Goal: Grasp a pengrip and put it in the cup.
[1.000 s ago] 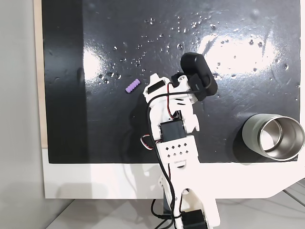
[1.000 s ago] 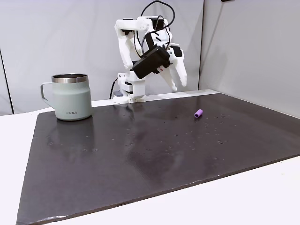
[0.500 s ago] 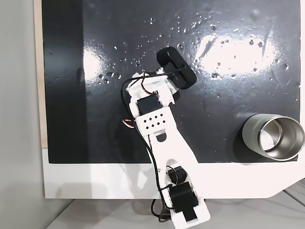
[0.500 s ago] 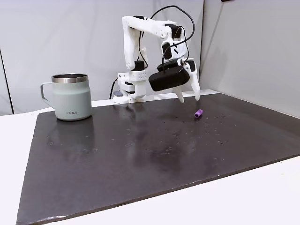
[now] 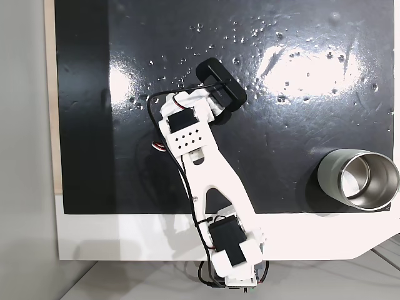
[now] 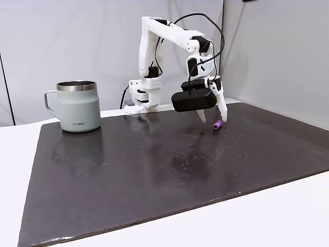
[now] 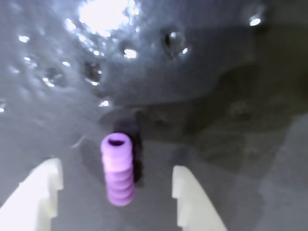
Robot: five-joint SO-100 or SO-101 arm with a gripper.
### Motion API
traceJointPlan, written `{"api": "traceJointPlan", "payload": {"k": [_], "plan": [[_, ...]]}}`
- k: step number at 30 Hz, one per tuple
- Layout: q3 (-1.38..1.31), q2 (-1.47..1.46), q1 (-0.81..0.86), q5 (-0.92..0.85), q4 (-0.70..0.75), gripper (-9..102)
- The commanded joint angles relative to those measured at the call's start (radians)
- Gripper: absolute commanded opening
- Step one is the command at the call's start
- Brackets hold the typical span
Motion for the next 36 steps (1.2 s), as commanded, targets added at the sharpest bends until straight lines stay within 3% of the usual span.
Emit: {"api": "traceJointPlan", "payload": {"k": [1, 11, 22, 28, 36], "plan": [[-0.069, -0.026, -0.02, -0.002, -0.028, 28], [-0.16, -0.166, -0.048, 0.002, -0.009, 24], [-0.285, -0.267, -0.06, -0.037, 0.083, 4], [-0.279, -0.258, -0.052, -0.037, 0.091, 2], [-0.35, -0.048, 0.032, -0.049, 0.307, 0]]}}
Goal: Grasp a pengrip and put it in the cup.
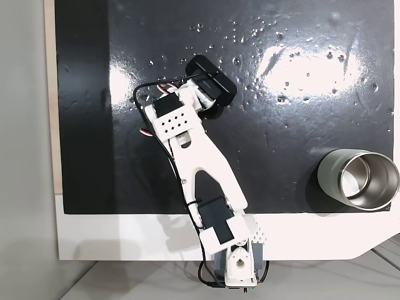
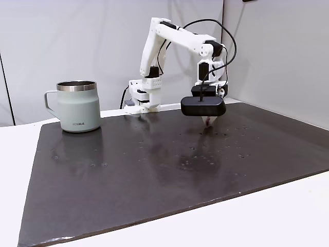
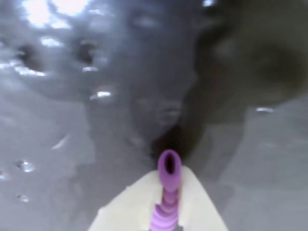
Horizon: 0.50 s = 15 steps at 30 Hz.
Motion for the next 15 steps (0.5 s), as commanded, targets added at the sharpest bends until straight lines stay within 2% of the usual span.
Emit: {"api": "traceJointPlan", "payload": {"k": [1, 10, 15], "plan": [[-0.11, 0.15, 0.067, -0.02, 0.123, 0], [-0.419, 0.264, 0.325, -0.144, 0.518, 0], [-0.413, 0.397, 0.566, -0.311, 0.594, 0]]}}
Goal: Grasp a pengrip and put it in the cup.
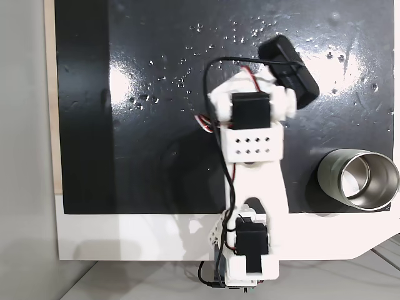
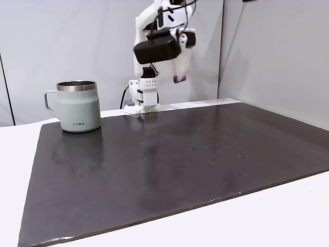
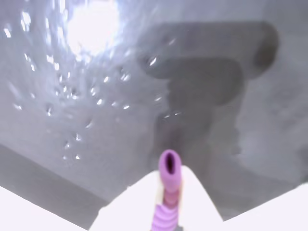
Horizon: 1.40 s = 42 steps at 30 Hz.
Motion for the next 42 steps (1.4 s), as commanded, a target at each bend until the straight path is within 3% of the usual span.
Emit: {"api": "traceJointPlan", "payload": {"k": [1, 11, 21, 31, 36, 42], "plan": [[-0.017, 0.146, 0.196, -0.133, 0.023, 0], [0.091, 0.419, 0.652, -0.42, 0.005, 0], [0.201, 0.463, 1.042, -0.706, -0.15, 0], [0.387, 0.483, 1.094, -0.735, -0.382, 0], [0.4, 0.468, 1.083, -0.721, -0.428, 0], [0.4, 0.431, 1.083, -0.726, -0.449, 28]]}}
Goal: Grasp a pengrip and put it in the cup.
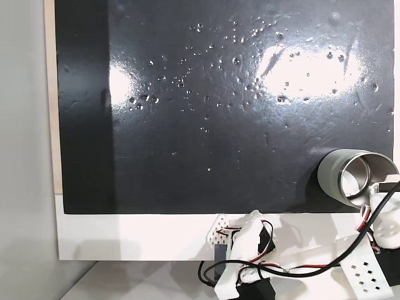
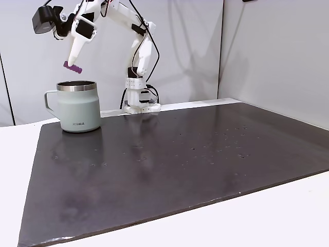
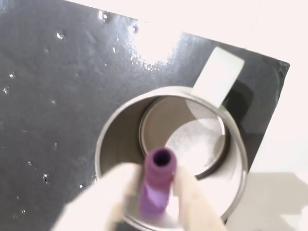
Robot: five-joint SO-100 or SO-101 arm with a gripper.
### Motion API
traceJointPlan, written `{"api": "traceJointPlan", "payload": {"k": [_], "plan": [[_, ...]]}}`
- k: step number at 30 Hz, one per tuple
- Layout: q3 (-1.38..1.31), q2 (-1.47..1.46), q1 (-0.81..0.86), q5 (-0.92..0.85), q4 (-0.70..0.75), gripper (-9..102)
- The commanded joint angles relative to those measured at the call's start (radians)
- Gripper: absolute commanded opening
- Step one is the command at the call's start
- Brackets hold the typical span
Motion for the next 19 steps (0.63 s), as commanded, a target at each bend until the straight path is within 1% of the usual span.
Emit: {"api": "traceJointPlan", "payload": {"k": [1, 19], "plan": [[-0.017, -0.008, -0.002, 0.0, -0.041, 28], [-0.012, -0.031, 0.008, -0.003, -0.043, 29]]}}
